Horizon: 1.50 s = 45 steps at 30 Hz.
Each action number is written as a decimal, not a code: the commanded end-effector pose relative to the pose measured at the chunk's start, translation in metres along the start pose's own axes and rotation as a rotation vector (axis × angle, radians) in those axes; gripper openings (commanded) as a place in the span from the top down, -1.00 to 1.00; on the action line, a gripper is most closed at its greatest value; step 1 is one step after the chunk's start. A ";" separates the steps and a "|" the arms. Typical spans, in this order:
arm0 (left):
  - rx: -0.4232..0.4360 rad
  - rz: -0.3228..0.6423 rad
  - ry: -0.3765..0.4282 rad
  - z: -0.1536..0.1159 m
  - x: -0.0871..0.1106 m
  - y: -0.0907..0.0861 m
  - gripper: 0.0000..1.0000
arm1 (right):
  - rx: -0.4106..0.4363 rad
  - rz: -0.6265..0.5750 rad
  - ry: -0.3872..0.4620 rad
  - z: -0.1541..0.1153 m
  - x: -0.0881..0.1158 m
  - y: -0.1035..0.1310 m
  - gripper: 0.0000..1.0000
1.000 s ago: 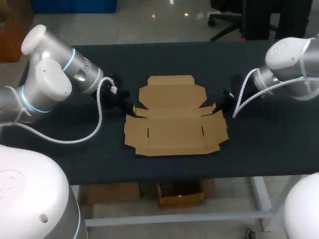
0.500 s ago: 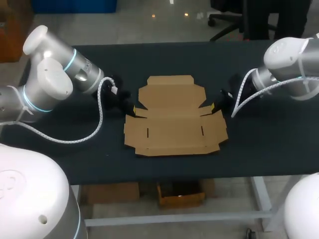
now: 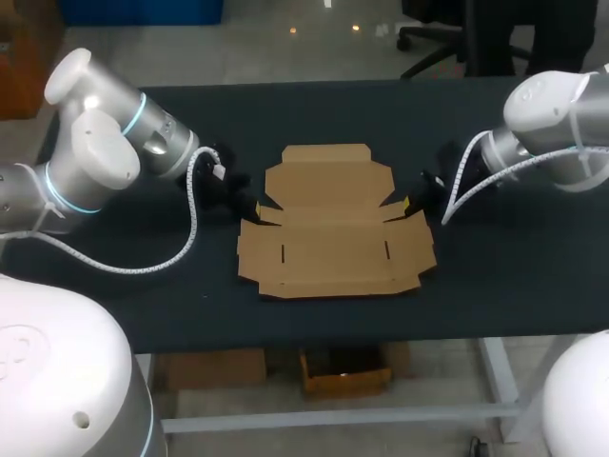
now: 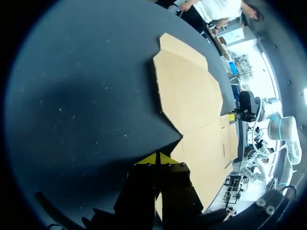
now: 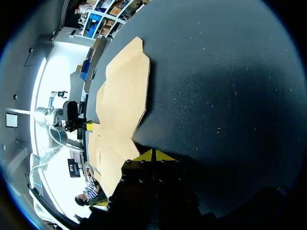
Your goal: Assemble the packaging by folding the flat box into shape, placing the metal phone stand inside, and closing the box properly
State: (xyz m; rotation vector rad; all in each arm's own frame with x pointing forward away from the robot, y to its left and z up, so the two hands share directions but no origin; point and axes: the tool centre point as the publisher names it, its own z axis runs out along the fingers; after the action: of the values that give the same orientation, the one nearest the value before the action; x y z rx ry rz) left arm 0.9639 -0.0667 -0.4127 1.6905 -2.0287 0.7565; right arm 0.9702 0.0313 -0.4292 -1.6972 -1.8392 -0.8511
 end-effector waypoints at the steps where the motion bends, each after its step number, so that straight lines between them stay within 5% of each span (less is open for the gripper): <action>1: 0.000 0.004 -0.001 0.000 0.002 0.000 1.00 | -0.002 -0.003 0.000 0.000 0.001 0.000 1.00; 33: 0.004 0.015 -0.015 0.001 0.010 0.002 1.00 | -0.028 0.014 -0.070 -0.003 0.020 -0.004 1.00; 45: 0.015 0.023 -0.052 -0.001 0.027 0.001 1.00 | -0.028 0.020 -0.080 -0.003 0.022 -0.004 1.00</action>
State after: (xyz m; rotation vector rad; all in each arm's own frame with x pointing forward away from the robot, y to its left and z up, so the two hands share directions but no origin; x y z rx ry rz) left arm 0.9602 -0.0811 -0.3995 1.6926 -2.0713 0.7657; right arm 0.9642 0.0431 -0.4129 -1.7841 -1.8651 -0.8173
